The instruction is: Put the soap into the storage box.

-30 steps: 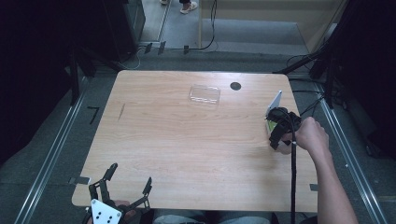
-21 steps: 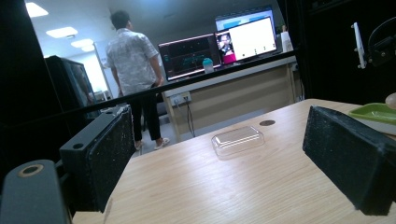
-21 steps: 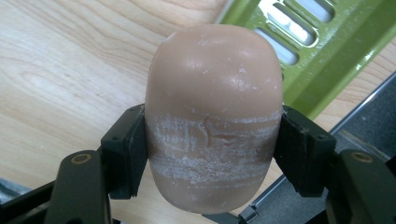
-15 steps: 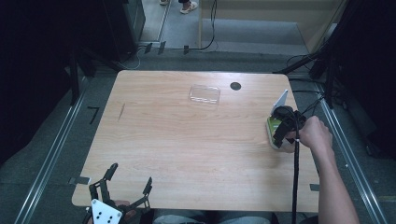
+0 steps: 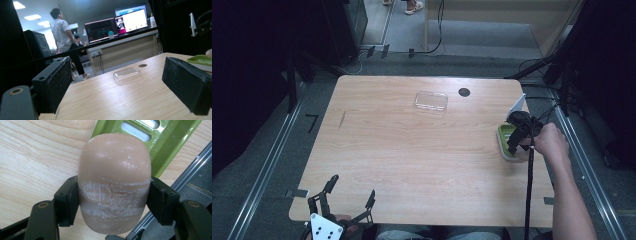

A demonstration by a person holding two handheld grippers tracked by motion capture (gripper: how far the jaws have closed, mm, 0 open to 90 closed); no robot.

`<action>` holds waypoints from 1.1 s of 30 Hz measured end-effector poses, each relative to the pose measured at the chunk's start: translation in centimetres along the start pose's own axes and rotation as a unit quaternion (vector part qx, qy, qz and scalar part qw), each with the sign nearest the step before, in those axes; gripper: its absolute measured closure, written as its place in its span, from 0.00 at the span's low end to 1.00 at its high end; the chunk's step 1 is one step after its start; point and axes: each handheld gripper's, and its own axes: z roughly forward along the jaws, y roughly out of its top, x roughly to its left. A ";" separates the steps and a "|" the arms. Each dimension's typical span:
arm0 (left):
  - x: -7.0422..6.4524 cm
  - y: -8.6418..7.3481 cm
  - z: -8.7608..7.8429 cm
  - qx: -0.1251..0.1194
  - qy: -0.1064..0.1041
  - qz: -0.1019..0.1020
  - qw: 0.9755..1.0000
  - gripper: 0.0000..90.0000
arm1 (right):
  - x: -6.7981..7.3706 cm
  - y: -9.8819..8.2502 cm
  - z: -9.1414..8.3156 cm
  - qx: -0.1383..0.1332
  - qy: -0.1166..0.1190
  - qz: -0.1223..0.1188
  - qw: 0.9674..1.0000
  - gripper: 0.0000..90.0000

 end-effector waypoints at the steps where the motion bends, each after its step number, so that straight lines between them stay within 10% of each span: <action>1: 0.0 0.0 0.0 0.000 0.000 0.000 1.000 0.11 | -0.1 0.1 0.0 -0.001 0.001 0.002 1.000 0.38; 33: 0.0 0.0 0.0 -0.001 0.000 -0.001 1.000 0.11 | -0.9 2.1 -0.3 -0.024 0.011 0.024 0.999 0.38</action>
